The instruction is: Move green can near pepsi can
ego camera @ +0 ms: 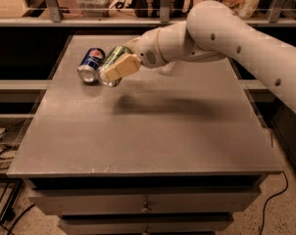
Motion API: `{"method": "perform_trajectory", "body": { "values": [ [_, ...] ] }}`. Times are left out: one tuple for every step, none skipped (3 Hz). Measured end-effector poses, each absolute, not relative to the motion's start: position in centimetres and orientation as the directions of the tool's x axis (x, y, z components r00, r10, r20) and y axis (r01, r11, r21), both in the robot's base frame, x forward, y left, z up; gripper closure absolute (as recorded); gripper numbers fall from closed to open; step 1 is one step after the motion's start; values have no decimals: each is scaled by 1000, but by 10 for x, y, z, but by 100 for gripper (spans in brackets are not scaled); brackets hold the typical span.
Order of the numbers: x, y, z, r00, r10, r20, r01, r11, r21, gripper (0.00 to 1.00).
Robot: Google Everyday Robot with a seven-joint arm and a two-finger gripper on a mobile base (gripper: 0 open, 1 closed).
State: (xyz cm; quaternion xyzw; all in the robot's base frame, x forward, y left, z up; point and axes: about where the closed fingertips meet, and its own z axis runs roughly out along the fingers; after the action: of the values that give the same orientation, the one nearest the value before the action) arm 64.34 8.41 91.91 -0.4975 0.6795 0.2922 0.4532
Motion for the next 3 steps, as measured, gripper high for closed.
{"method": "perform_trajectory", "body": {
  "values": [
    [670, 100, 906, -128, -414, -901, -934, 355, -30, 100],
    [687, 106, 890, -163, -422, -892, -926, 378, -10, 100],
    [697, 110, 875, -193, -419, -887, -920, 392, 16, 82]
  ]
}}
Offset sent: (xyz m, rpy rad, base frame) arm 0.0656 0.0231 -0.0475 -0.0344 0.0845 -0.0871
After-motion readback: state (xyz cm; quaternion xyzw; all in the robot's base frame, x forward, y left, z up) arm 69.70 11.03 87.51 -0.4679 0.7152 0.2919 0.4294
